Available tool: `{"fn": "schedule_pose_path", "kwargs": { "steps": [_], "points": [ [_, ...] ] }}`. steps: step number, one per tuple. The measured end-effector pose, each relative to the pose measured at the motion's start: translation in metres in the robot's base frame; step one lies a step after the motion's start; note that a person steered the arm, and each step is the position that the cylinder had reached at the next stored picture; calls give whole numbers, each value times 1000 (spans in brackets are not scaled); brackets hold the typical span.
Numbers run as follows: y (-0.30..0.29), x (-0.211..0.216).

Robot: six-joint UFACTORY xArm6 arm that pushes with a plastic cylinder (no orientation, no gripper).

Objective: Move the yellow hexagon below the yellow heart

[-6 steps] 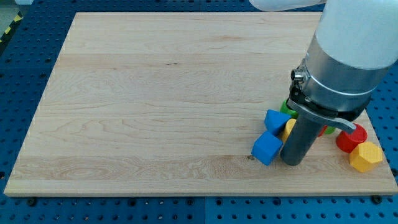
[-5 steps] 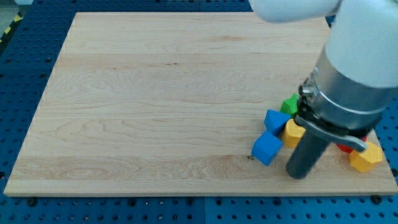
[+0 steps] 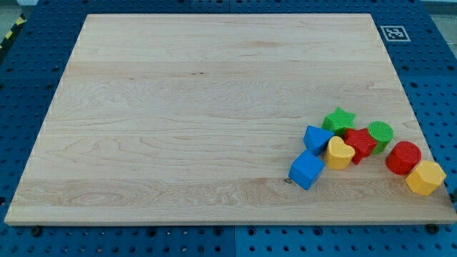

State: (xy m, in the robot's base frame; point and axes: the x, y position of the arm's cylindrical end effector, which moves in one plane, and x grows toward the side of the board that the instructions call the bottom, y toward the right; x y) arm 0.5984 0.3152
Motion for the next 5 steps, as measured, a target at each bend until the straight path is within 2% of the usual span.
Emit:
{"fn": "schedule_pose_path", "kwargs": {
  "steps": [1,3,5],
  "points": [
    [-18,-18],
    [-99,-20],
    [-114,-9]
  ]
}}
